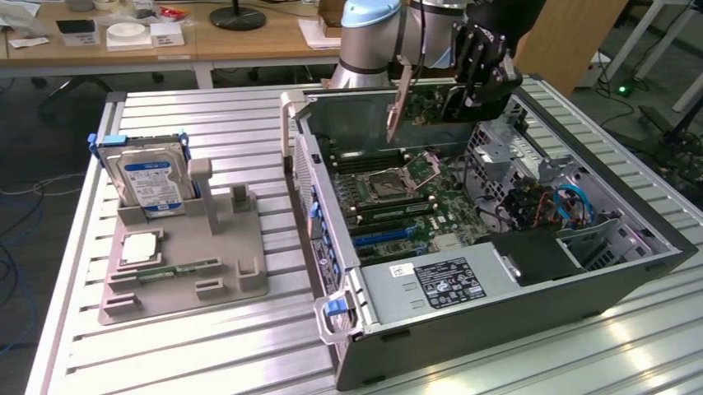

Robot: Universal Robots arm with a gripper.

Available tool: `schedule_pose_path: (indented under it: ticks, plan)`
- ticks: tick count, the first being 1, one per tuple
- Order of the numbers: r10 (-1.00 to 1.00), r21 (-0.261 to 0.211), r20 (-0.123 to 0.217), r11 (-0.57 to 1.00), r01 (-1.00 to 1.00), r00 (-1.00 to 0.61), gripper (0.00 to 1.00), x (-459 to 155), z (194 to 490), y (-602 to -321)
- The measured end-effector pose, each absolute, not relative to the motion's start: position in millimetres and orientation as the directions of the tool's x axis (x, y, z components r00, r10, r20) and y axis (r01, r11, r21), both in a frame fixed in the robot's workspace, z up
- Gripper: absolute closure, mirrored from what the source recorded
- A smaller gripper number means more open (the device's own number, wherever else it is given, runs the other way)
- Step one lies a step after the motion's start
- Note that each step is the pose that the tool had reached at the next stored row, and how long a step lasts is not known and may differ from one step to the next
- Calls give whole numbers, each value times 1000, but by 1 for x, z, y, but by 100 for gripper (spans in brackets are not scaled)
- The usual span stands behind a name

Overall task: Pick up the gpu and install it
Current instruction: 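Insert the gpu into the slot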

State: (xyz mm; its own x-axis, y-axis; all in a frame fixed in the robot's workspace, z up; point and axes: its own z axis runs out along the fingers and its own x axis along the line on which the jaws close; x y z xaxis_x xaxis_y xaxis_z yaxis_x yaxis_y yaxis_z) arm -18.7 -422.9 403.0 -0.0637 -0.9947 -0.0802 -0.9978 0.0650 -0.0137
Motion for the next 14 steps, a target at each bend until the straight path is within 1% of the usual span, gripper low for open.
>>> schedule_pose_path:
  ticks: [14]
  plan:
    - [-995,-15,-80,64,-998,-63,72,-19,403,-423]
